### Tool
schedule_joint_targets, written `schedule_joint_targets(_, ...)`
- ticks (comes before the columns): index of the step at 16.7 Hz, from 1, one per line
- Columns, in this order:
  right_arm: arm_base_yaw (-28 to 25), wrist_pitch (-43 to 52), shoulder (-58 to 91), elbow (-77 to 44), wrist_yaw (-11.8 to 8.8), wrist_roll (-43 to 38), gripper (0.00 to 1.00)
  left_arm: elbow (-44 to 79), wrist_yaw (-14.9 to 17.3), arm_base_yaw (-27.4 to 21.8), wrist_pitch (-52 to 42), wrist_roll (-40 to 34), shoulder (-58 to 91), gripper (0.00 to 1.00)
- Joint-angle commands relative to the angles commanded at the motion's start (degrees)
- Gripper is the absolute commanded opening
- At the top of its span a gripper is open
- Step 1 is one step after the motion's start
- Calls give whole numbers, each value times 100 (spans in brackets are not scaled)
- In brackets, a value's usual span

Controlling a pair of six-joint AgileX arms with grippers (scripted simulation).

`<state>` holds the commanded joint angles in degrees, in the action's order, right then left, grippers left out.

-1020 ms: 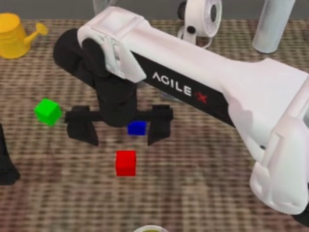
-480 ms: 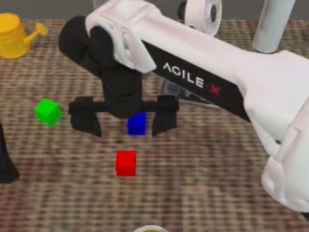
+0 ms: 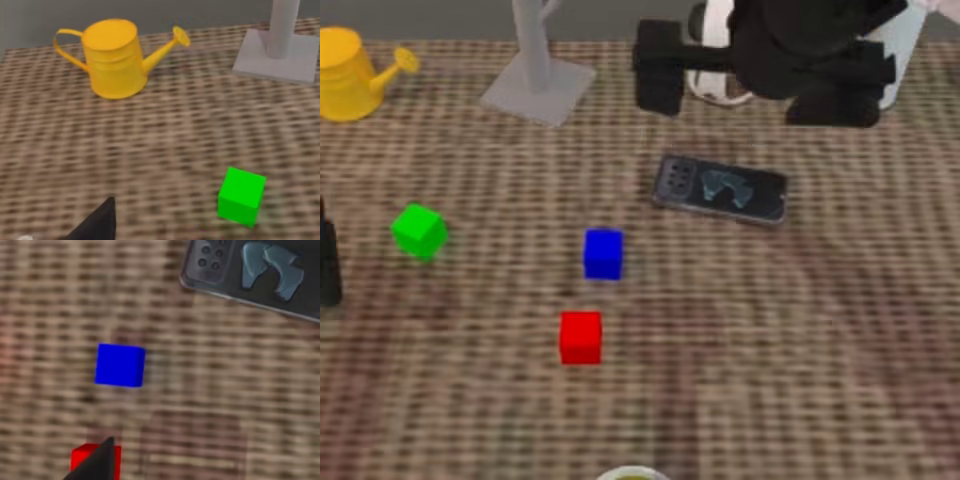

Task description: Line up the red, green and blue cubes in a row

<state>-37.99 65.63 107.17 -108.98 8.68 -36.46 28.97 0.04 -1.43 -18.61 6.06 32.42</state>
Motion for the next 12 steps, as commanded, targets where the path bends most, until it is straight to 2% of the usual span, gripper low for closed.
schedule_joint_targets(3,690,-967,-1999,1820,127,710,100,1336,-7,-60,-886,285,1780,100)
schedule_joint_targets(6,1412,-2012,-4083,3844,153,1446,100,2657,-10,-128,-1813,579,3553,100)
schedule_joint_targets(9,2095,-3079,-6033,5858,67,2135,100,3908,-6,-199,-2704,861,5125,100)
schedule_joint_targets(12,2680,-4116,-7678,7654,-117,2716,100,5083,0,-264,-3497,1114,6543,100)
